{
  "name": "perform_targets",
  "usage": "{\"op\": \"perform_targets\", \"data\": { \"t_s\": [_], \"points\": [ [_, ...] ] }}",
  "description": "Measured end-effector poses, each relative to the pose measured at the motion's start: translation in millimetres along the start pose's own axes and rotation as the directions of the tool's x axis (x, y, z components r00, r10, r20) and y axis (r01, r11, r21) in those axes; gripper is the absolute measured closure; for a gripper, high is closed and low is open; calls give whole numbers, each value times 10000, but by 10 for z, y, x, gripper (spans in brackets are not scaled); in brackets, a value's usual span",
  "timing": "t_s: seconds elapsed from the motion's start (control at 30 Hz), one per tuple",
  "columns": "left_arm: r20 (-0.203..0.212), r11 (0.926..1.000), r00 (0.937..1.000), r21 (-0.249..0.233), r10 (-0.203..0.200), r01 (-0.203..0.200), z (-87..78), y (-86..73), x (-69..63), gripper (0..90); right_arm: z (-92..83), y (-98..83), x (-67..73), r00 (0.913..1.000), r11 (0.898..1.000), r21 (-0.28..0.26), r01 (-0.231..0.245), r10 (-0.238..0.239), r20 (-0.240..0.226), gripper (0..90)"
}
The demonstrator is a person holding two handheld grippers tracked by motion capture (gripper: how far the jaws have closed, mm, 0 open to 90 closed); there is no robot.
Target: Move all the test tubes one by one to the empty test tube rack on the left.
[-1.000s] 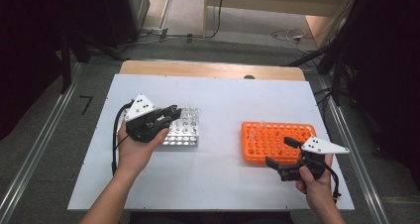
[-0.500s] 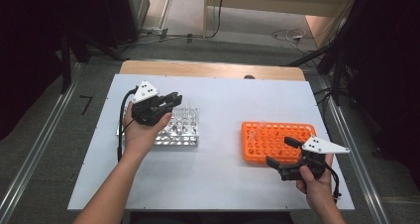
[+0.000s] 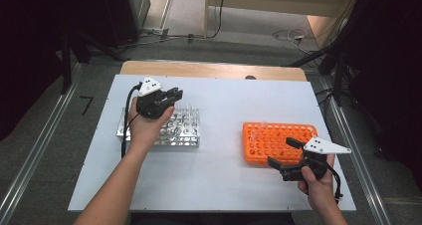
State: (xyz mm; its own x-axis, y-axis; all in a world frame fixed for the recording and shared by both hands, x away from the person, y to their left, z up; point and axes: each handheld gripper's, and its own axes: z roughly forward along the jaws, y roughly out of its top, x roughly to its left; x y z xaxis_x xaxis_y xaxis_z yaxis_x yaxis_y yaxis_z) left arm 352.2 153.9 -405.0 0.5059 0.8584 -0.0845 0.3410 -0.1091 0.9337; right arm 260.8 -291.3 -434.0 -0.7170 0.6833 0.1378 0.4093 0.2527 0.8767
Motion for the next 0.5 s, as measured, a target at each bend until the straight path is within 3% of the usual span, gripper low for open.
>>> {"op": "perform_targets", "data": {
  "t_s": [0.33, 0.5],
  "points": [
    [-156, 9975, 9998, 694, 139, -128, 117, -66, 1, 766, -2, -3, -7, 10000, 10000, 0, -15, 15, -4, 0],
    [-268, 9956, 9996, 933, -18, 43, 140, -117, -14, 764, 0, -3, -4, 10000, 10000, 8, 22, -22, 11, 0]
  ]
}}
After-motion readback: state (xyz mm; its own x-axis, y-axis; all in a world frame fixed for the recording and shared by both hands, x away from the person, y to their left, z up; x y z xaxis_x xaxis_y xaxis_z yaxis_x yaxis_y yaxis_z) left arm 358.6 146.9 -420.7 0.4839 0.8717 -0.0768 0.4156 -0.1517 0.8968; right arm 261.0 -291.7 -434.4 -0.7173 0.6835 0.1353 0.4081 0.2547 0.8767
